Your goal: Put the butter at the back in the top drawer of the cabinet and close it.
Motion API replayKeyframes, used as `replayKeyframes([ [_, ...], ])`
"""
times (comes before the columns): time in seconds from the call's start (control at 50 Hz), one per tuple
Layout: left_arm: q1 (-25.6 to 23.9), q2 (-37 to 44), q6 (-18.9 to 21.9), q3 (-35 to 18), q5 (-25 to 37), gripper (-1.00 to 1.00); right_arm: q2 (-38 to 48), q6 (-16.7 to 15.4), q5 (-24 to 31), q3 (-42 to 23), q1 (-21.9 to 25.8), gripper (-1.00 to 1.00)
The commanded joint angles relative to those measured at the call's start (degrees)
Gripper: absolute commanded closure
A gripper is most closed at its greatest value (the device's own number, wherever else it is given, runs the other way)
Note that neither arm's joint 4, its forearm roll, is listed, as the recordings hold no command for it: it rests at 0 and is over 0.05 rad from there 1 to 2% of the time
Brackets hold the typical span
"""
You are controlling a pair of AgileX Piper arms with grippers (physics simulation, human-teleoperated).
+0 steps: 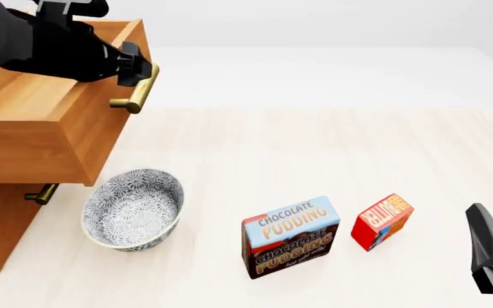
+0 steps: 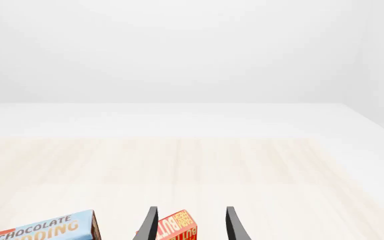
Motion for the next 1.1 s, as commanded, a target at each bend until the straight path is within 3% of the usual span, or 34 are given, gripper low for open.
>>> replayKeyframes([
  [0.02, -2.33, 4.71, 1.86, 1.28, -0.39, -1.0, 0.0, 0.0, 0.0, 0.0, 0.0, -1.0],
  [0.64, 0.29, -2.93, 5.76, -1.07, 5.66, -1.0, 0.0, 0.0, 0.0, 0.0, 0.0, -1.0],
  [1.1, 0.06, -9.54, 6.17, -3.72, 12.38, -1.0, 0.0, 0.0, 0.0, 0.0, 0.0, -1.0],
])
